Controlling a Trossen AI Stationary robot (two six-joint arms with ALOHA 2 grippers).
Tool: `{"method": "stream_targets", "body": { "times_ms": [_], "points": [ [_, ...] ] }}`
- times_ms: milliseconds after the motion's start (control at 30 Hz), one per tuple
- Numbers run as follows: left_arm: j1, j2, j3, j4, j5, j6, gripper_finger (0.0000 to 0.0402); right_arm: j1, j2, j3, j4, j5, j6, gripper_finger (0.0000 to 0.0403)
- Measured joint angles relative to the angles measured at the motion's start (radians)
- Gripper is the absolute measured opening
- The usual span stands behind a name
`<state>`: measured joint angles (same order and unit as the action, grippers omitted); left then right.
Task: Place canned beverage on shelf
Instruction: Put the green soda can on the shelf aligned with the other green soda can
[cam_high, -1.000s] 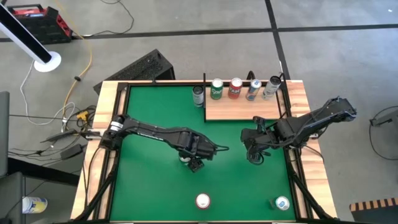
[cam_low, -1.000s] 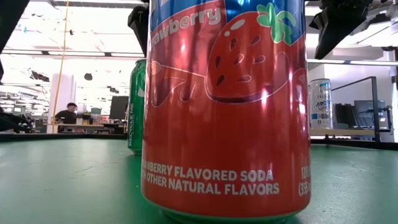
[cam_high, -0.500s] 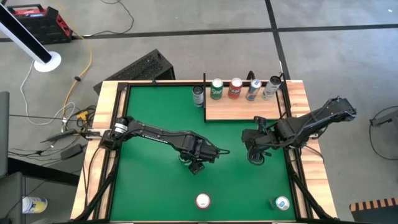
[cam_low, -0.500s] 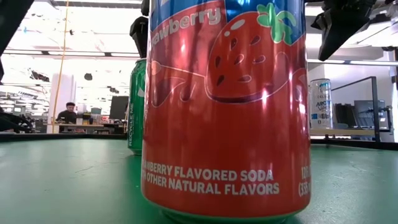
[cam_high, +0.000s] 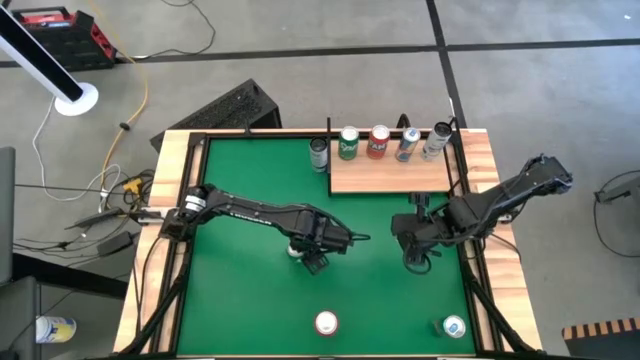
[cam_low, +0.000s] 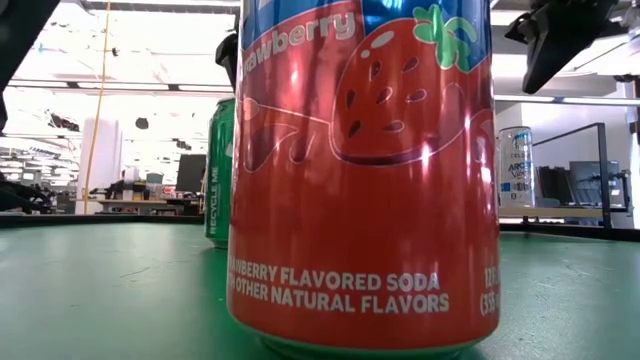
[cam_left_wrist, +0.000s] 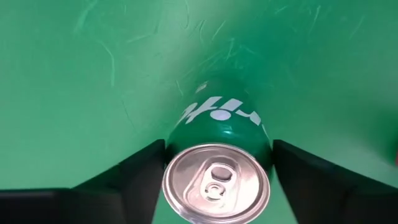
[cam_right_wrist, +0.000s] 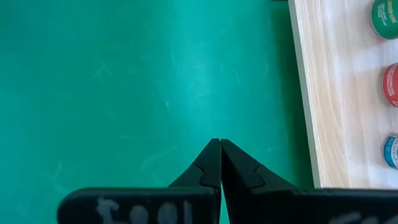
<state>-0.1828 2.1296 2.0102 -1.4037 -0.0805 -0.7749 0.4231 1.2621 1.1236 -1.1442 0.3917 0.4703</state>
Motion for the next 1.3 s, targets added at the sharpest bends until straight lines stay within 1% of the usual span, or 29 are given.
{"method": "stream_targets", "body": {
  "times_ms": [100, 200, 333, 533, 600, 667, 733, 800, 967, 1100, 1200, 1300],
  "points": [
    [0.014, -0.002, 0.002, -0.002, 0.007, 0.035, 0.0223, 0.016, 0.0, 0.0, 0.0, 0.002, 0.011, 0.0027],
    [0.036, -0.004, 0.003, 0.013, 0.023, 0.081, 0.0186, 0.032, 0.0, 0.0, 0.0, 0.003, 0.026, 0.0027],
    [0.063, 0.0, 0.009, 0.03, 0.024, 0.142, 0.0156, 0.049, 0.0, 0.0, 0.0, 0.003, 0.039, 0.0026],
    [0.1, 0.0, 0.011, 0.083, 0.058, 0.222, 0.01, 0.065, 0.0, 0.0, -0.001, 0.011, 0.061, 0.0025],
    [0.109, 0.0, 0.011, 0.104, 0.058, 0.259, 0.0089, 0.067, 0.0, 0.0, -0.001, 0.011, 0.061, 0.0026],
    [0.116, 0.0, 0.017, 0.103, 0.058, 0.286, 0.0086, 0.066, 0.0, 0.0, -0.001, 0.012, 0.061, 0.0026],
    [0.122, 0.0, 0.036, 0.101, 0.058, 0.319, 0.0095, 0.066, 0.0, 0.0, -0.001, 0.012, 0.061, 0.0026],
    [0.124, -0.002, 0.052, 0.093, 0.058, 0.334, 0.0112, 0.066, 0.0, 0.0, -0.001, 0.013, 0.062, 0.0026],
    [0.124, -0.001, 0.122, 0.035, 0.021, 0.33, 0.0179, 0.066, 0.0, 0.0, 0.0, 0.014, 0.057, 0.0026],
    [0.106, -0.002, 0.163, -0.078, -0.003, 0.241, 0.0238, 0.066, 0.0, 0.0, -0.002, 0.014, 0.056, 0.0026],
    [0.065, -0.01, 0.165, -0.163, -0.043, 0.157, 0.0279, 0.066, 0.0, 0.0, -0.011, 0.014, 0.053, 0.0026],
    [0.02, -0.025, 0.145, -0.164, -0.035, 0.07, 0.0314, 0.066, 0.0, 0.0, -0.03, 0.014, 0.031, 0.0026]
  ]
}}
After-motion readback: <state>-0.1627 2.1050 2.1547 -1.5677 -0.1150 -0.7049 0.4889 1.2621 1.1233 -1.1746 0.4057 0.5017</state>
